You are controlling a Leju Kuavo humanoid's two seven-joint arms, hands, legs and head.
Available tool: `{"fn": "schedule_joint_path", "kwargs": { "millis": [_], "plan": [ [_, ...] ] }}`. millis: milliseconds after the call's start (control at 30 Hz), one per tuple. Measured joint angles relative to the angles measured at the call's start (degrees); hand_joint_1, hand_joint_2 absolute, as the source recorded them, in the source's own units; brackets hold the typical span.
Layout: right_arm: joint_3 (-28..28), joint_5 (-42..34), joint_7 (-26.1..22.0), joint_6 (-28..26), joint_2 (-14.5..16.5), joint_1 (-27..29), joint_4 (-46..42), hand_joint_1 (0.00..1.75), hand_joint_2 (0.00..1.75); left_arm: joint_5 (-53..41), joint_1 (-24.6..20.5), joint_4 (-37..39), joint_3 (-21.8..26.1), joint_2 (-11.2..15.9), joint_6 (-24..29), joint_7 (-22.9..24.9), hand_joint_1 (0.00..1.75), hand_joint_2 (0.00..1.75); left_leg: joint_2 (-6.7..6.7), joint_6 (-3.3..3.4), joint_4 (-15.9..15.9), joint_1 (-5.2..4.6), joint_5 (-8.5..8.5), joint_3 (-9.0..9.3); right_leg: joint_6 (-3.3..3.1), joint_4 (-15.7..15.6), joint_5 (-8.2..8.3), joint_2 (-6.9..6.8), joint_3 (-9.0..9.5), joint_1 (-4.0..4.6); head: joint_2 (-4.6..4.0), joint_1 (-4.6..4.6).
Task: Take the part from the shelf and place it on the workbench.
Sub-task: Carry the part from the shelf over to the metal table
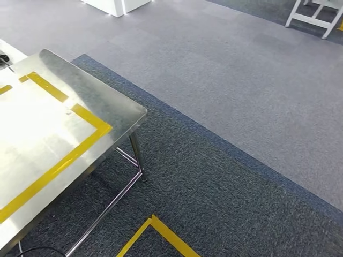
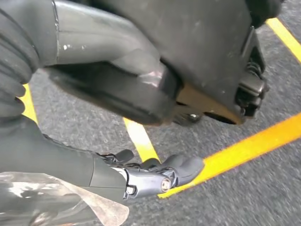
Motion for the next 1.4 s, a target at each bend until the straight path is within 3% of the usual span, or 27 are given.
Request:
{"fn": "schedule_joint_path", "kwargs": {
  "millis": [33, 100, 133, 200, 267, 333, 400, 433, 467, 500, 567, 633, 700, 767, 833, 900, 933, 967, 1000, 1067, 1133, 1200, 1233, 1267, 1333, 1400],
  "plan": [
    [0.0, 0.0, 0.0, 0.0, -0.1, 0.1, -0.1, 0.0, 1.75, 0.0, 0.0, 0.0, 0.1, -0.1, 0.0, 0.0, 1.75, 1.75, -0.76, -0.22, 0.2, -0.05, -0.09, -0.03, -0.09, -4.1, 1.98, 1.4, 1.56, -0.17, 0.0, 0.02],
    [0.1, 0.0, 0.0, 0.0, -0.2, 0.2, -0.2, 0.0, 1.75, 0.0, 0.0, 0.0, 0.3, -0.2, 0.0, 0.0, 1.75, 1.75, -2.13, -0.85, 0.5, -0.09, -0.12, -0.49, -0.4, -9.2, 3.49, 3.59, 3.71, -0.42, 0.0, -0.03],
    [0.1, 0.0, 0.0, -0.1, -0.2, 0.3, -0.3, 0.0, 1.75, 0.0, 0.0, 0.0, 0.3, -0.2, 0.0, 0.0, 1.75, 1.75, -2.75, -1.26, 0.6, -0.06, -0.01, -0.78, -0.66, -9.9, 3.27, 3.81, 4.06, -0.4, 0.0, -0.06],
    [0.1, 0.0, 0.2, -0.4, -0.3, 0.3, -0.7, 0.0, 1.75, 0.1, 0.0, -0.1, 0.4, -0.2, 0.0, 0.0, 1.75, 1.75, -3.52, -1.96, 0.6, 0.08, 0.17, -1.19, -1.37, -10.2, 3.4, 2.55, 4.48, -0.42, 0.0, -0.09],
    [0.2, 0.0, 0.4, -0.9, -0.3, 0.4, -1.1, 0.0, 1.75, 0.2, -0.1, -0.2, 0.5, -0.2, 0.0, 0.0, 1.75, 1.75, -1.33, -2.55, 3.1, -0.05, -1.5, -2.3, -2.14, -10.6, 3.61, 0.95, 4.71, -0.57, 0.0, -0.45],
    [0.2, 0.0, 0.5, -1.2, -0.4, 0.6, -1.3, 0.0, 1.75, 0.3, -0.3, -0.2, 0.5, -0.2, 0.2, 0.0, 1.75, 1.75, 1.85, -3.04, 9.8, -0.06, -5.27, -5.23, -2.61, -10.8, 3.53, -0.81, 4.81, -0.48, 0.0, -0.84],
    [0.3, -0.1, 0.6, -1.7, -0.5, 0.8, -1.4, 0.0, 1.75, 0.2, -0.3, -0.2, 0.5, -0.2, 0.3, 0.0, 1.75, 1.75, 2.85, -3.37, 16.1, 0.14, -7.71, -8.01, -2.76, -10.7, 3.37, -2.59, 4.85, -0.31, 0.0, -0.86],
    [0.3, -0.2, 0.5, -2.3, -0.5, 0.8, -1.4, 0.0, 1.75, 0.1, -0.2, -0.3, 0.5, -0.2, 0.4, 0.0, 1.75, 1.75, 3.0, -3.42, 16.6, 0.19, -7.36, -8.14, -2.76, -10.7, 3.28, -3.42, 4.9, -0.27, 0.0, -0.86],
    [0.3, -0.2, 0.5, -3.0, -0.5, 0.8, -1.5, 0.0, 1.75, 0.0, -0.1, -0.3, 0.5, -0.2, 0.5, 0.0, 1.75, 1.75, 3.2, -3.39, 15.0, 0.21, -5.99, -7.17, -2.73, -10.7, 3.18, -4.2, 5.02, -0.24, 0.0, -0.86],
    [0.3, -0.3, 0.5, -3.7, -0.5, 0.6, -1.6, 0.0, 1.75, 0.0, -0.1, -0.3, 0.5, -0.2, 0.5, 0.0, 1.75, 1.75, 3.82, -3.23, 11.4, 0.16, -3.95, -5.24, -2.64, -10.7, 3.05, -4.88, 5.23, -0.21, 0.0, -0.87],
    [0.1, -0.9, 0.2, -3.6, -0.8, -0.2, -1.1, 0.0, 1.75, 0.0, -0.3, -0.4, 0.4, -0.1, 0.3, 0.0, 1.75, 1.75, 6.4, -2.57, 3.8, -0.27, -1.17, -1.31, -2.26, -10.7, 2.73, -6.02, 5.63, 0.03, 0.0, -0.88],
    [-0.3, -1.6, -0.4, -1.0, -1.7, -2.1, 0.4, 0.0, 1.75, -0.1, -0.8, -0.4, -0.2, 0.2, 0.3, 0.0, 1.75, 1.75, 7.82, -1.84, 0.7, -0.78, -0.8, 0.03, -1.66, -10.7, 2.51, -7.09, 5.81, 0.27, 0.0, -0.88],
    [-0.7, -1.8, -1.1, 1.3, -2.6, -4.1, 2.0, 0.0, 1.75, -0.3, -1.1, -0.4, -1.0, 0.6, 0.7, 0.0, 1.75, 1.75, 6.74, -1.16, 0.3, -0.78, -0.62, -0.09, -0.95, -10.8, 2.31, -7.88, 5.97, 0.23, 0.0, -0.91],
    [-1.1, -1.9, -1.6, 1.9, -3.2, -5.5, 3.1, 0.0, 1.75, -0.5, -1.4, -0.4, -1.6, 0.7, 1.2, 0.0, 1.75, 1.75, 5.55, -0.5, -0.2, -0.45, -0.24, 0.04, -0.26, -9.1, 0.94, -5.65, 5.37, 0.03, 0.0, -0.69],
    [-1.3, -2.0, -1.9, 1.9, -3.6, -6.1, 4.2, 0.0, 1.75, -0.6, -1.8, -0.4, -2.2, 0.9, 1.5, 0.0, 1.75, 1.75, 4.33, -0.06, -0.4, -0.25, -0.01, 0.0, 0.18, -2.8, -2.32, -2.22, 2.37, -0.14, 0.0, -0.35],
    [-1.4, -2.0, -2.0, 2.0, -3.8, -6.1, 5.1, 0.0, 1.75, -0.7, -1.9, -0.4, -2.5, 1.0, 1.6, 0.0, 1.75, 1.75, 2.85, 0.1, -0.4, -0.24, 0.04, -0.12, 0.37, 4.6, -4.75, -1.15, -1.62, -0.2, 0.0, -0.28],
    [-1.4, -2.0, -2.0, 2.0, -3.8, -6.1, 5.4, 0.0, 1.75, -0.6, -1.8, -0.4, -2.6, 1.1, 1.7, 0.0, 1.75, 1.75, 2.07, 0.11, -0.3, -0.24, 0.05, -0.13, 0.39, 5.9, -4.4, -1.07, -2.68, -0.2, 0.0, -0.28],
    [-1.5, -2.1, -2.0, 2.0, -3.8, -6.1, 5.7, 0.0, 1.75, -0.6, -1.8, -0.4, -2.7, 1.1, 1.7, 0.0, 1.75, 1.75, 1.29, 0.1, -0.2, -0.23, 0.04, -0.11, 0.38, 4.9, -2.9, -0.97, -2.72, -0.22, 0.0, -0.28],
    [-1.5, -2.1, -2.1, 2.0, -3.8, -6.1, 5.9, 0.0, 1.75, -0.6, -1.8, -0.4, -2.7, 1.1, 1.7, 0.0, 1.75, 1.75, 0.54, 0.03, -0.2, -0.19, -0.01, -0.05, 0.34, 1.8, -0.58, -0.64, -1.7, -0.27, 0.0, -0.27],
    [-1.5, -2.1, -2.1, 2.0, -3.8, -6.2, 6.2, 0.0, 1.75, -0.7, -1.8, -0.4, -2.8, 1.2, 1.8, 0.0, 1.75, 1.75, -0.87, -0.31, 0.2, -0.17, -0.2, -0.14, 0.17, -6.0, 3.06, 1.63, 1.43, -0.57, 0.0, -0.28],
    [-1.5, -2.1, -2.2, 1.9, -3.8, -6.3, 6.6, 0.0, 1.75, -0.7, -1.8, -0.4, -2.9, 1.2, 1.9, 0.0, 1.75, 1.75, -2.17, -1.02, 0.5, -0.14, -0.18, -0.6, -0.26, -9.7, 3.81, 3.18, 3.22, -0.67, 0.0, -0.32],
    [-1.5, -2.1, -2.2, 1.9, -3.8, -6.5, 6.7, 0.0, 1.75, -0.7, -1.7, -0.4, -2.9, 1.3, 1.9, 0.0, 1.75, 1.75, -3.29, -1.78, 0.5, 0.02, 0.08, -1.09, -0.96, -10.0, 3.84, 2.2, 3.48, -0.56, 0.0, -0.34],
    [-1.5, -2.1, -2.2, 1.9, -3.8, -6.5, 6.8, 0.0, 1.75, -0.7, -1.7, -0.5, -2.9, 1.3, 1.9, 0.0, 1.75, 1.75, -2.74, -2.08, 0.8, 0.01, -0.11, -1.32, -1.36, -10.2, 3.96, 1.52, 3.55, -0.6, 0.0, -0.4],
    [-1.5, -2.1, -2.2, 1.9, -3.8, -6.6, 6.8, 0.0, 1.75, -0.7, -1.7, -0.5, -3.0, 1.3, 2.0, 0.0, 1.75, 1.75, -1.57, -2.36, 1.8, -0.05, -0.8, -1.82, -1.75, -10.4, 4.08, 0.83, 3.64, -0.69, 0.0, -0.57],
    [-1.6, -2.1, -2.2, 1.9, -3.9, -6.5, 7.0, 0.0, 1.75, -0.7, -1.8, -0.5, -3.0, 1.5, 2.0, 0.0, 1.75, 1.75, 1.67, -2.86, 7.3, -0.1, -3.97, -4.3, -2.31, -10.6, 4.08, -0.66, 3.82, -0.7, 0.0, -0.9],
    [-1.6, -2.2, -2.2, 2.1, -3.9, -6.4, 7.2, 0.0, 1.75, -0.7, -1.8, -0.5, -3.0, 1.6, 1.9, 0.0, 1.75, 1.75, 2.84, -3.19, 14.6, 0.09, -7.05, -7.68, -2.49, -10.6, 3.87, -2.25, 3.93, -0.56, 0.0, -1.0]
  ]
}}
